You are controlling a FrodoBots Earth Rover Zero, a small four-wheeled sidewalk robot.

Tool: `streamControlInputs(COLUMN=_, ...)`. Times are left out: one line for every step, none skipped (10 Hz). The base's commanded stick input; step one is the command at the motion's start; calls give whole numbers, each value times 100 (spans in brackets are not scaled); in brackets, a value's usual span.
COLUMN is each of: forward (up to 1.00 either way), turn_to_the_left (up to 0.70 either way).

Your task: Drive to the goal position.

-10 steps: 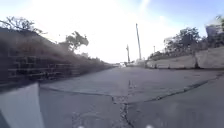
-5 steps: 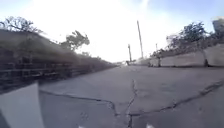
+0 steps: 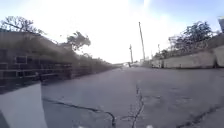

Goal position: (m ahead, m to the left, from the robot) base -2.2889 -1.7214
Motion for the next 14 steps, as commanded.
streamControlInputs(forward=70, turn_to_the_left=0)
streamControlInputs(forward=70, turn_to_the_left=0)
streamControlInputs(forward=70, turn_to_the_left=0)
streamControlInputs(forward=70, turn_to_the_left=0)
streamControlInputs(forward=70, turn_to_the_left=0)
streamControlInputs(forward=70, turn_to_the_left=0)
streamControlInputs(forward=70, turn_to_the_left=0)
streamControlInputs(forward=70, turn_to_the_left=0)
streamControlInputs(forward=70, turn_to_the_left=0)
streamControlInputs(forward=70, turn_to_the_left=0)
streamControlInputs(forward=70, turn_to_the_left=0)
streamControlInputs(forward=70, turn_to_the_left=0)
streamControlInputs(forward=70, turn_to_the_left=0)
streamControlInputs(forward=70, turn_to_the_left=0)
